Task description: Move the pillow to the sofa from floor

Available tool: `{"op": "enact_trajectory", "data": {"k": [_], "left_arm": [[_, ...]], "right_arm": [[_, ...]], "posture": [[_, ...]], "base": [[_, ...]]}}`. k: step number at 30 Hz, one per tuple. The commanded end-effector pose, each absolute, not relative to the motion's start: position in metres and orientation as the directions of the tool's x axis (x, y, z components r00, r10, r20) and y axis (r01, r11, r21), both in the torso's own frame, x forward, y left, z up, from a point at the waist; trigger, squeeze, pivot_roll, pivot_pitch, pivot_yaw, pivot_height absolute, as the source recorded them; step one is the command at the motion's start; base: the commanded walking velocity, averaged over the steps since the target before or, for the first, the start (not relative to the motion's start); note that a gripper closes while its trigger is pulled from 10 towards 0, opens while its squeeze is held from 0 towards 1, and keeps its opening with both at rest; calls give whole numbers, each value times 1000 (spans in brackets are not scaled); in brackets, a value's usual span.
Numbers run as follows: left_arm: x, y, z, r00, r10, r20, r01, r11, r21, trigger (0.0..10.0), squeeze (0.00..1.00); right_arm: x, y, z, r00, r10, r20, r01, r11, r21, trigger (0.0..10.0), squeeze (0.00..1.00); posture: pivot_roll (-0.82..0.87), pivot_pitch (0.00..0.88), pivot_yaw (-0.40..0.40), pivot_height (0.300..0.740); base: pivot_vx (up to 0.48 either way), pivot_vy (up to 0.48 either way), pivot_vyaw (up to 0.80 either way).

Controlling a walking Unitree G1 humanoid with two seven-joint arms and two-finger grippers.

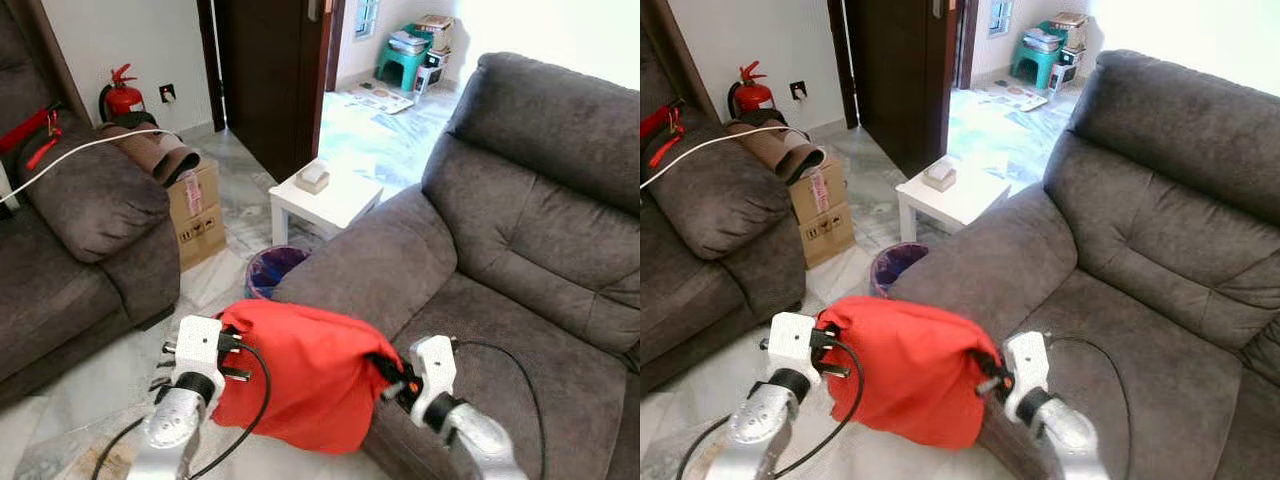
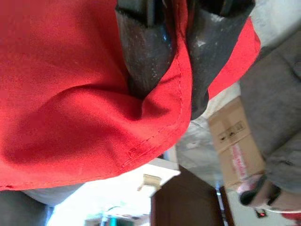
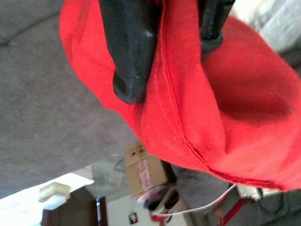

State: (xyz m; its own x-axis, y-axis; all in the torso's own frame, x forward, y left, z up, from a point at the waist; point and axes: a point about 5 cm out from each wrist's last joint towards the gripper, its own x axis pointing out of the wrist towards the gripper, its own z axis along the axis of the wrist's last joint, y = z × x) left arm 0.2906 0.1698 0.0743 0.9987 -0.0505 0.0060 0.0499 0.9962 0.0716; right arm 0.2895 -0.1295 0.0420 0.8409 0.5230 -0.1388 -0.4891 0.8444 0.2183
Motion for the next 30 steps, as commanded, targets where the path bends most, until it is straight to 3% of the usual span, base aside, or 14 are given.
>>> {"op": "enact_trajectory", "data": {"k": [1,9,15,20,30], "left_arm": [[295,167,87,995,-63,73,54,992,112,10000,0],[294,159,90,995,-47,85,39,994,101,10000,0],[292,160,89,995,-50,84,42,994,100,10000,0],[291,154,85,992,-99,72,87,984,157,10000,0],[291,155,86,992,-100,81,89,987,136,10000,0]], "right_arm": [[297,-141,55,885,461,-63,-439,872,217,10000,0],[300,-144,51,941,328,-86,-302,926,228,10000,0],[298,-142,48,938,330,-101,-297,920,254,10000,0],[298,-139,48,936,338,-97,-305,918,253,10000,0],[302,-145,47,951,287,-112,-257,939,229,10000,0]], "posture": [[187,115,-72,740],[184,116,-67,740],[181,119,-64,740],[176,115,-61,740],[187,102,-64,740]], "base": [[0,0,0],[0,0,-69],[0,0,-800],[0,-412,-800],[0,0,-800]]}}
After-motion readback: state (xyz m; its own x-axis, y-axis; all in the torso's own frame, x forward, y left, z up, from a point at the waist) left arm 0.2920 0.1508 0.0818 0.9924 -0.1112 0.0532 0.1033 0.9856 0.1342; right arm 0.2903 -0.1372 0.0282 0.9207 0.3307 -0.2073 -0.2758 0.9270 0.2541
